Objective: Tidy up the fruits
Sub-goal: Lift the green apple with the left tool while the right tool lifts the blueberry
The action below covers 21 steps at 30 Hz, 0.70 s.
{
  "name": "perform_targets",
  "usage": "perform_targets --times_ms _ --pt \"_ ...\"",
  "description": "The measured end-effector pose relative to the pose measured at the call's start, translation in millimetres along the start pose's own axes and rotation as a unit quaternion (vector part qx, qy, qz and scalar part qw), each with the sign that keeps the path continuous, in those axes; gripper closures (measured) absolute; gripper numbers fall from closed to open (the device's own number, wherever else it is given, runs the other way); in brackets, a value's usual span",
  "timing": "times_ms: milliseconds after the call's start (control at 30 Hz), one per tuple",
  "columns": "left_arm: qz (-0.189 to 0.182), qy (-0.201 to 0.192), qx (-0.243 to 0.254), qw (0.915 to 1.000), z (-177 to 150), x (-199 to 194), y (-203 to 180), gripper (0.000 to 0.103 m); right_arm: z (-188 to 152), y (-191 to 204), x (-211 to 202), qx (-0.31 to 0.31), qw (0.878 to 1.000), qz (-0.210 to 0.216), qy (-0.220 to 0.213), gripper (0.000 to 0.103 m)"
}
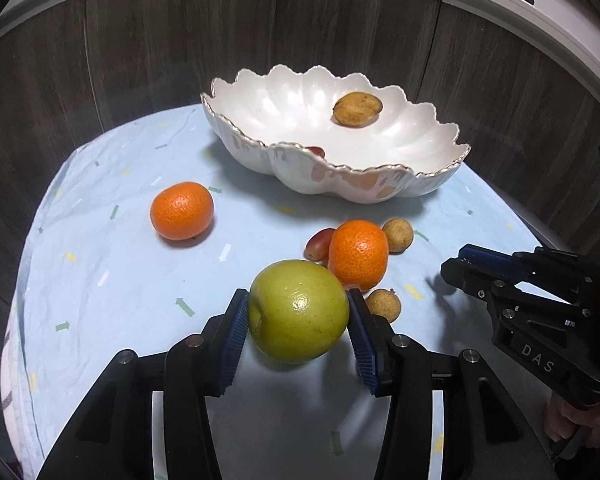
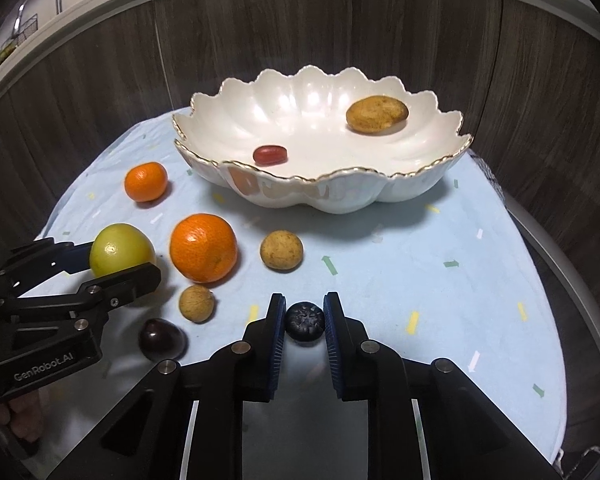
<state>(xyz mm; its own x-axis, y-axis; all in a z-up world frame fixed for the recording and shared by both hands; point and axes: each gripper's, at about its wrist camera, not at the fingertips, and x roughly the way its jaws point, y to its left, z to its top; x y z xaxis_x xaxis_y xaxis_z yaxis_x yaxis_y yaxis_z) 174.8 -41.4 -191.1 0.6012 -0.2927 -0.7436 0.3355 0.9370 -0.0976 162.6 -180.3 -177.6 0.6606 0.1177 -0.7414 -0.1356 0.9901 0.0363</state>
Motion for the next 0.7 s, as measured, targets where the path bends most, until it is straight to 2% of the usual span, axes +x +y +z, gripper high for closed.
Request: perform_targets --times_ms 700 --pt "0.005 -0.02 -0.027 0.9994 14.7 -34.2 -3.3 0.056 14.4 -2.1 -34.4 0.019 0.999 0.013 -0.029 0.082"
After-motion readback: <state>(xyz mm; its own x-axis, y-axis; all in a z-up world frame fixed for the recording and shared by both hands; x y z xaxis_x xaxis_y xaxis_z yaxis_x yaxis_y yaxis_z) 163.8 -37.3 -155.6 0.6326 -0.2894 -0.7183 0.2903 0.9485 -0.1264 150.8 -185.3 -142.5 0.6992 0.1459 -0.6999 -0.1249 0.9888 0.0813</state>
